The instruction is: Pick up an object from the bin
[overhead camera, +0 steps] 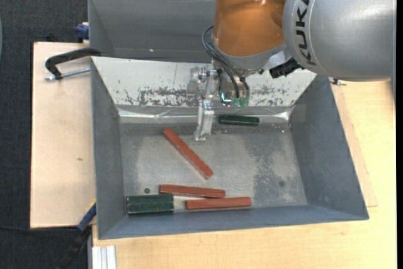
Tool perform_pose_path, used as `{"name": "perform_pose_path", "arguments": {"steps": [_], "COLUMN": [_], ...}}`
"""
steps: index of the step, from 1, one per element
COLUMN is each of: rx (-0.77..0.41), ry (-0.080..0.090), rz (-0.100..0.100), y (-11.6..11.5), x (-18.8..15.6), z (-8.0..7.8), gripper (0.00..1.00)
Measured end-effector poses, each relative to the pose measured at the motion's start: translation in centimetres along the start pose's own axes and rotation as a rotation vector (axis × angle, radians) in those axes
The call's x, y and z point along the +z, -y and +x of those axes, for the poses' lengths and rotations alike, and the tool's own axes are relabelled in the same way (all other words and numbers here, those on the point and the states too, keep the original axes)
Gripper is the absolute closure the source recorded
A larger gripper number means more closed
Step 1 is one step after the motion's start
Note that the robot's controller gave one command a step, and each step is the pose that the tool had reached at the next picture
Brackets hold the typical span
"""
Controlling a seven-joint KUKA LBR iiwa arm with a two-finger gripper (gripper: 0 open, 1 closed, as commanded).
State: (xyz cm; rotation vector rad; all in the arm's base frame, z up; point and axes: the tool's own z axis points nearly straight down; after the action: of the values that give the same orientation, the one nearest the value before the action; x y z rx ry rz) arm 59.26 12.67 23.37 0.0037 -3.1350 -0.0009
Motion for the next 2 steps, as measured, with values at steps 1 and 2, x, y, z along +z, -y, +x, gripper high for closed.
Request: {"name": "perform_pose_path", "arguments": {"steps": [1, 2], "rx": [0.002, 0.082], "ry": [0.009, 0.011], "rz": [-0.001, -0.002], "y": [0.1, 0.8], "x": [-0.5, 6.7], "z": [-0.2, 0.4], "gripper": [0.0, 0.0]}}
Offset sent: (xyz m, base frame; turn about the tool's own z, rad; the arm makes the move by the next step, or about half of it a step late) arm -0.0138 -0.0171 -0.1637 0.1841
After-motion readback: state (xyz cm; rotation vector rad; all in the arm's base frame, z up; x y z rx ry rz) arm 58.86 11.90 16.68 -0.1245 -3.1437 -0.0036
